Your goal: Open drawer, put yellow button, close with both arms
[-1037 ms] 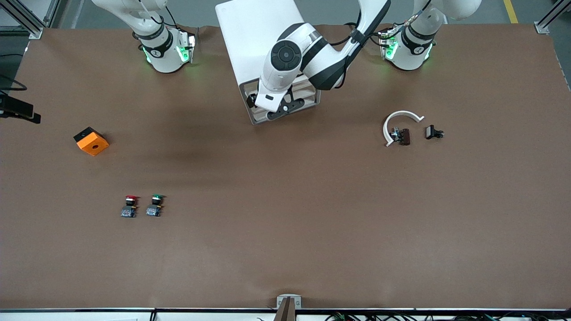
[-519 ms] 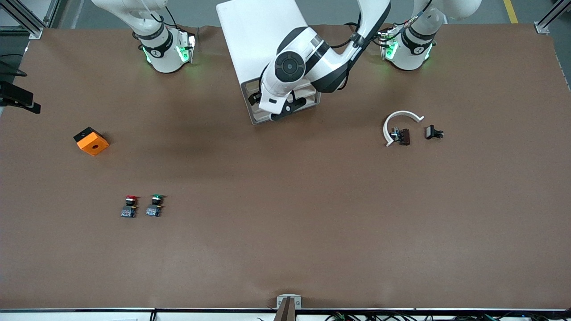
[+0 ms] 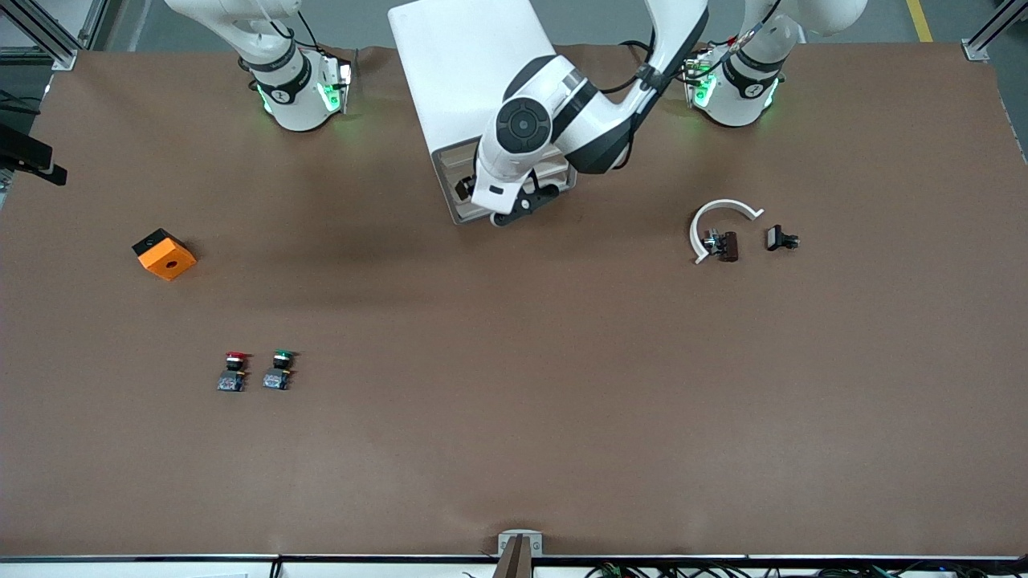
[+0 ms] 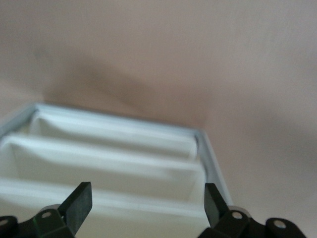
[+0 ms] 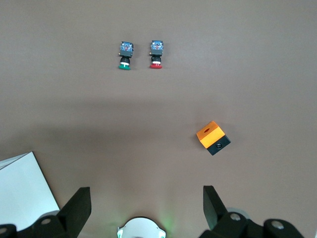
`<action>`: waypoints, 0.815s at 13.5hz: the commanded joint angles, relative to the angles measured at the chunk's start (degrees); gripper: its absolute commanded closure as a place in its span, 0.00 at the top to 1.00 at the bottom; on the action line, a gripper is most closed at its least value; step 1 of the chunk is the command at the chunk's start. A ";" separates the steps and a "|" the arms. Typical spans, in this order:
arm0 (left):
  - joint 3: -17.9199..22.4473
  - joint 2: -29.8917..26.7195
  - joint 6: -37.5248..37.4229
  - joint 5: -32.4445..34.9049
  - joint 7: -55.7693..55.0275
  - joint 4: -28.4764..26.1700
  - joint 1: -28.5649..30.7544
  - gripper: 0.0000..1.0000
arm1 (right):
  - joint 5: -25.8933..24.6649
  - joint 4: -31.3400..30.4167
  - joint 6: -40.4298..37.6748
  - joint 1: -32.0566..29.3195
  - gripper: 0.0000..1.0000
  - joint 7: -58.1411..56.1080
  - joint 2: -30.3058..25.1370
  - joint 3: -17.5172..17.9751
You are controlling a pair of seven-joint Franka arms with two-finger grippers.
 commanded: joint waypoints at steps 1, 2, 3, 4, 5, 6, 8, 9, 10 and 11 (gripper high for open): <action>-0.03 -0.14 -1.54 4.66 0.86 2.67 5.32 1.00 | 1.20 -8.92 4.39 -0.87 1.00 0.82 -6.80 0.31; -0.03 -0.57 -1.54 6.85 1.21 2.76 6.64 1.00 | 1.20 -9.11 4.49 -0.87 1.00 0.82 -6.90 0.31; -0.03 -1.45 -1.54 9.31 1.21 2.76 8.40 1.00 | 1.20 -9.11 4.40 -0.52 1.00 0.90 -6.99 0.22; -0.03 -1.98 -1.54 12.03 1.47 2.67 10.15 1.00 | 1.11 -9.11 4.40 -0.08 1.00 2.56 -6.99 0.22; -0.03 -2.33 -1.54 14.76 2.17 2.58 11.30 1.00 | 1.11 -9.11 4.40 0.45 1.00 4.05 -7.07 0.22; -0.03 -3.29 -1.54 16.00 4.09 1.97 12.88 1.00 | 1.02 -9.11 4.40 0.80 1.00 4.16 -7.07 0.22; -0.03 -5.83 -1.72 16.19 12.32 -0.22 16.74 1.00 | 0.67 -9.20 4.40 1.07 1.00 3.98 -7.07 0.05; -0.12 -7.16 -1.72 16.19 16.64 -1.45 18.94 1.00 | 0.67 -9.29 4.40 1.15 1.00 3.81 -7.16 0.05; -0.21 -9.17 -1.80 16.19 21.03 -3.11 20.88 1.00 | 0.67 -9.29 4.40 1.33 1.00 3.80 -7.16 0.05; -0.12 -11.02 -1.80 16.19 25.69 -4.96 22.72 1.00 | 0.67 -9.29 4.49 1.33 1.00 3.63 -7.16 0.05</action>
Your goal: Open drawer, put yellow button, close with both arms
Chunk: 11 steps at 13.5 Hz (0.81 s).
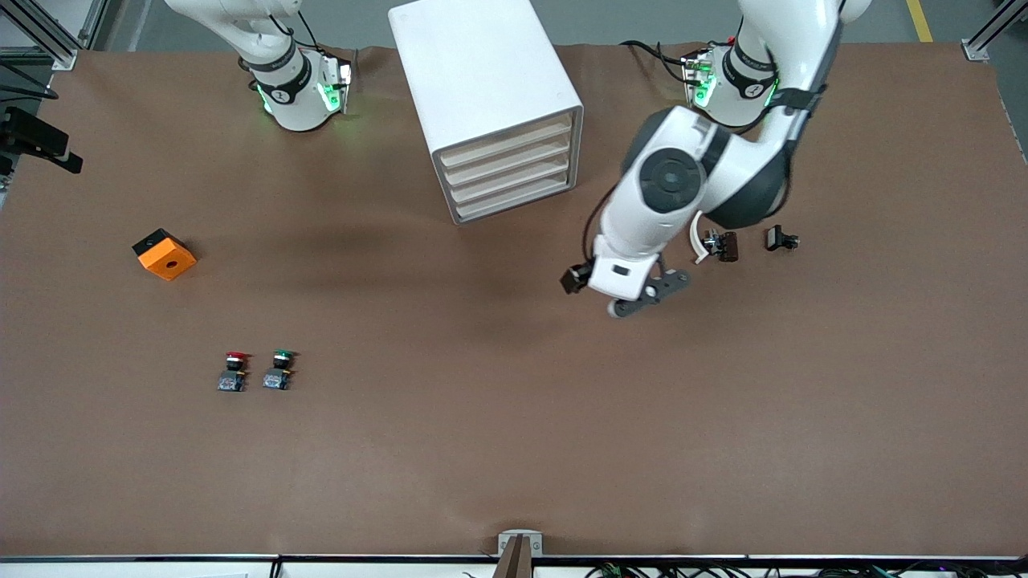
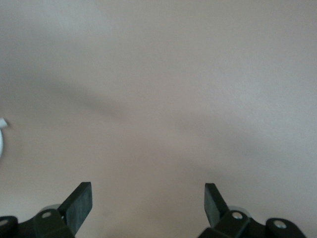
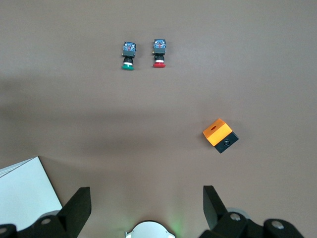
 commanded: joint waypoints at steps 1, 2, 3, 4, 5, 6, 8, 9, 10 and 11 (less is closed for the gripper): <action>-0.59 -7.33 -0.30 0.94 11.70 -7.12 5.07 1.00 | 0.29 -1.60 0.84 0.52 1.00 0.71 -1.58 -0.18; -0.60 -9.27 -0.21 0.94 16.53 -9.40 7.26 1.00 | 0.29 -1.60 0.84 0.43 1.00 0.62 -1.58 -0.18; -0.68 -10.85 -0.12 0.94 20.32 -11.51 9.11 1.00 | 0.11 -1.51 0.84 0.52 1.00 0.28 -1.58 -0.18; -0.68 -12.26 -0.03 0.94 23.41 -13.44 10.78 1.00 | 0.11 -1.51 0.93 0.43 1.00 -0.25 -1.58 -0.18; -0.68 -13.84 0.14 0.94 26.83 -15.81 12.37 1.00 | 0.11 -1.51 1.10 0.43 1.00 -0.34 -1.58 -0.09; -0.68 -15.60 0.32 0.94 31.13 -18.01 13.77 1.00 | 0.11 -1.42 1.37 0.43 1.00 -0.26 -1.58 0.00; -0.68 -18.33 0.49 0.94 37.74 -21.80 16.24 1.00 | 0.02 -1.33 1.46 0.52 1.00 -0.25 -1.66 0.26; -0.68 -19.38 0.49 0.94 40.90 -22.86 18.16 1.00 | -0.07 -1.33 1.46 0.60 1.00 -0.25 -2.01 0.35; -0.77 -20.26 0.49 0.94 44.84 -24.00 20.36 1.00 | -0.24 -1.25 1.54 0.69 1.00 -0.34 -1.93 0.35; -0.77 -21.49 0.49 0.94 48.80 -25.05 21.60 1.00 | -0.33 -0.98 1.55 0.69 1.00 -0.26 -1.84 0.44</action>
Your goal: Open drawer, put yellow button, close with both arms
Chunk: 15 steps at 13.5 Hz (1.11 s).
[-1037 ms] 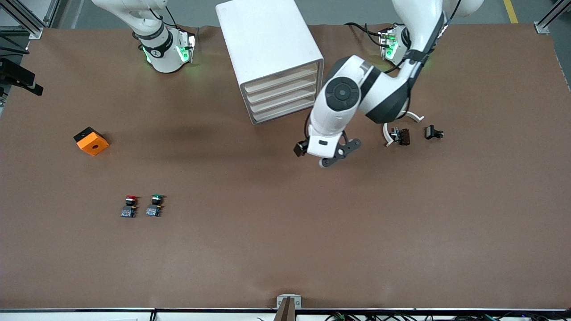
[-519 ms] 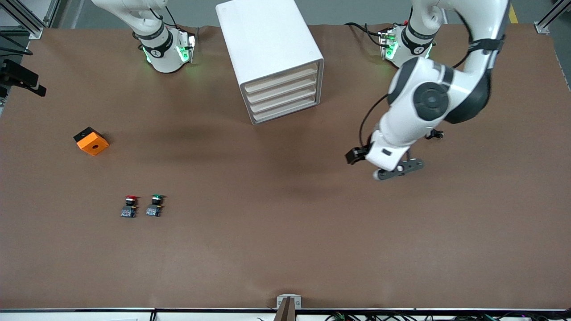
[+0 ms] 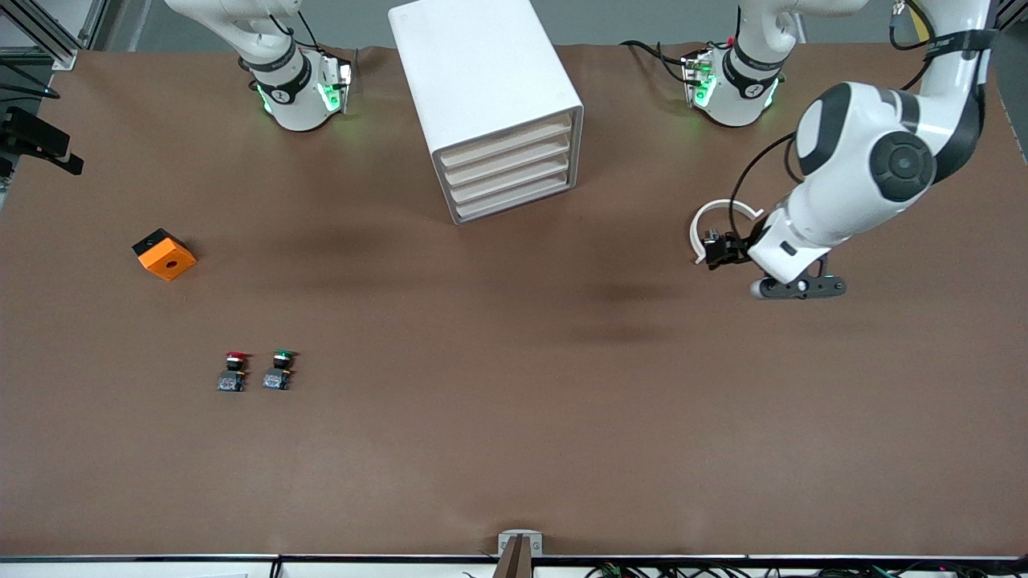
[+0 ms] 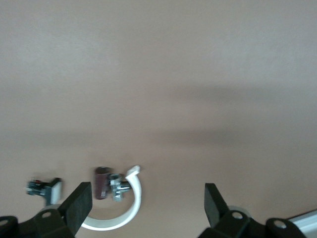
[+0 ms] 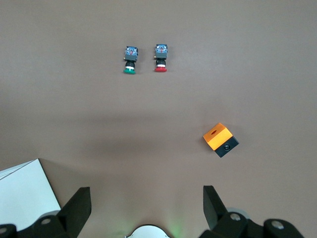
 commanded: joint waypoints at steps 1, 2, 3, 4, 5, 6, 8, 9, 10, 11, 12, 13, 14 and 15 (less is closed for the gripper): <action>-0.74 -5.36 0.93 0.87 8.42 -4.86 4.16 1.00 | -0.31 -0.88 0.71 0.49 1.00 -0.09 -1.48 0.02; -0.74 -6.50 0.76 0.87 10.79 -5.31 6.53 1.00 | -0.31 -0.80 0.80 0.49 1.00 -0.09 -1.39 -0.06; -0.74 -7.56 0.41 1.30 13.86 -5.48 8.20 1.00 | -0.31 -0.80 0.71 0.49 1.00 -0.09 -1.39 -0.06; -0.65 -7.92 -0.21 2.09 15.29 -4.96 9.18 1.00 | -0.31 -0.80 0.71 0.41 1.00 -0.09 -1.65 -0.06; -0.65 -9.66 -0.30 2.27 15.91 -4.87 11.19 1.00 | -0.31 -0.71 0.62 0.32 1.00 -0.01 -1.74 -0.15; -0.83 -10.72 -0.39 2.27 16.09 -4.87 13.47 1.00 | -0.31 -0.79 0.53 0.32 1.00 -0.09 -2.00 -0.15; -0.66 -13.27 -0.47 2.27 16.71 -4.52 15.59 1.00 | -0.31 -0.88 0.18 0.32 1.00 -0.09 -2.36 -0.15; -0.74 -14.15 -1.52 2.27 16.71 -3.56 16.73 1.00 | -0.31 -0.97 0.09 0.23 1.00 -0.01 -2.45 -0.15; -0.65 -14.33 -3.70 2.27 16.36 -1.81 16.83 1.00 | -0.31 -1.06 0.09 0.23 1.00 -0.01 -2.45 -0.24; -0.48 -14.42 -7.03 2.27 16.01 0.64 16.83 1.00 | -0.31 -1.15 0.09 0.23 1.00 -0.01 -2.53 -0.24; -0.39 -14.42 -9.07 2.36 16.00 2.93 16.83 1.00 | -0.31 -1.23 0.09 0.23 1.00 -0.01 -2.71 -0.24; -0.39 -14.42 -10.13 2.45 15.83 4.87 17.09 1.00 | -0.31 -1.32 0.09 0.23 1.00 -0.01 -2.71 -0.24; -0.39 -14.42 -10.66 2.45 15.65 6.80 17.18 1.00 | -0.31 -1.32 0.09 0.23 1.00 -0.01 -2.71 -0.24; -0.48 -14.42 -11.63 2.45 15.13 8.38 17.27 1.00 | -0.31 -1.32 0.09 0.23 1.00 -0.09 -2.71 -0.24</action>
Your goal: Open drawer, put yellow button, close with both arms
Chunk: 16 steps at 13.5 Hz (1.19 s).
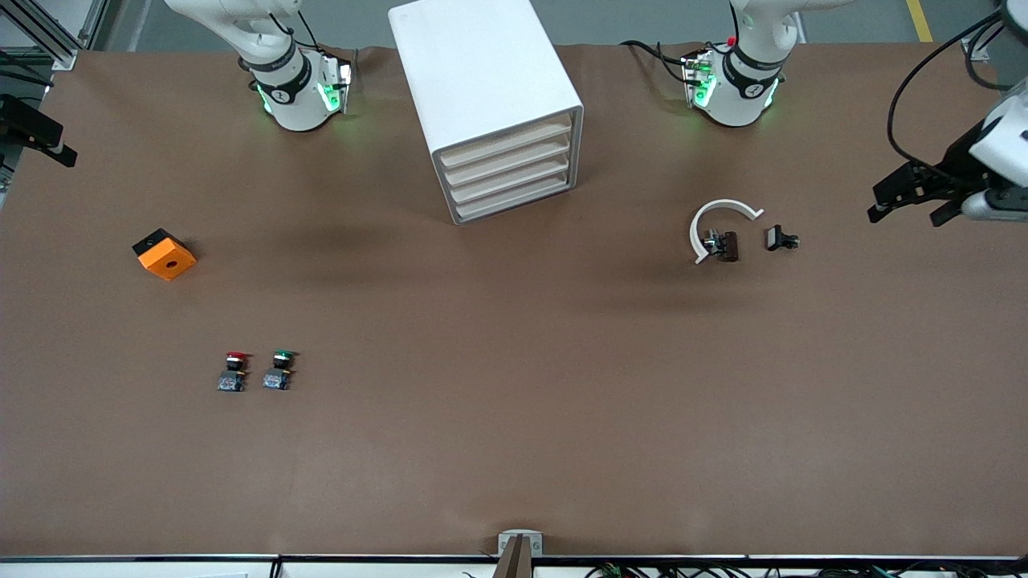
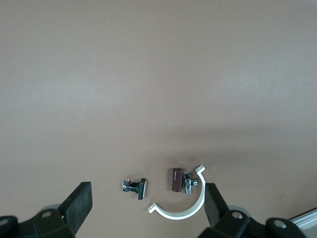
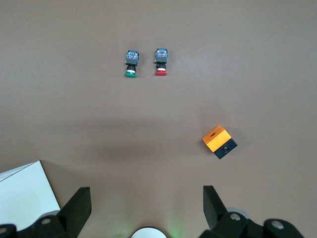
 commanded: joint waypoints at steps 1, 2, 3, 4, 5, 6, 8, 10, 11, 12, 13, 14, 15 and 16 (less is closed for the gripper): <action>-0.77 0.40 -3.39 1.10 -1.18 5.42 0.76 1.00 | -0.27 -1.32 0.07 0.19 1.00 -0.09 -1.52 -0.18; -0.60 0.49 -3.83 1.10 -1.19 7.09 0.58 1.00 | -0.45 -1.32 0.07 0.19 1.00 -0.18 -1.52 -0.18; -0.42 0.84 -4.01 1.10 -1.10 8.42 0.32 1.00 | -1.06 -1.32 0.07 0.28 1.00 -0.10 -1.61 -0.09; -0.24 1.02 -4.01 1.10 -1.10 9.30 -0.20 1.00 | -1.41 -1.32 0.07 0.28 1.00 -0.09 -1.61 -0.09; 0.71 1.28 -4.01 1.10 -1.10 9.92 -1.69 1.00 | -1.42 -1.32 0.07 0.28 1.00 -0.09 -1.52 -0.09; 2.90 1.89 -4.01 1.18 -1.19 10.79 -4.57 1.00 | -1.42 -1.32 0.07 0.28 1.00 -0.09 -1.52 -0.09; 4.77 3.65 -4.01 2.76 -2.15 14.03 -7.32 1.00 | -1.42 -1.32 0.07 0.28 1.00 -0.09 -1.52 -0.09; 4.94 4.88 -4.01 3.03 -3.47 16.16 -8.98 1.00 | -1.42 -1.32 0.07 0.28 1.00 -0.09 -1.52 -0.09; 4.86 5.15 -4.01 3.38 -3.73 16.69 -9.26 1.00 | -1.42 -1.32 0.07 0.28 1.00 -0.09 -1.52 -0.09; 4.42 5.15 -4.18 3.38 -4.95 16.78 -9.17 1.00 | -1.42 -1.32 0.07 0.28 1.00 -0.09 -1.52 -0.09; 4.15 5.15 -6.10 3.47 -6.79 16.78 -9.26 1.00 | -1.42 -1.32 0.07 0.28 1.00 -0.09 -1.52 -0.09; 4.15 5.15 -7.16 3.91 -7.33 16.78 -9.26 1.00 | -1.42 -1.32 0.07 0.28 1.00 -0.09 -1.52 -0.09; 4.15 4.98 -7.43 4.78 -7.08 16.78 -9.00 1.00 | -1.42 -1.32 0.07 0.19 1.00 -0.09 -1.52 -0.18; 4.15 4.63 -7.61 4.79 -7.16 16.87 -8.91 1.00 | -1.42 -1.41 -0.01 0.19 1.00 -0.09 -1.52 -0.18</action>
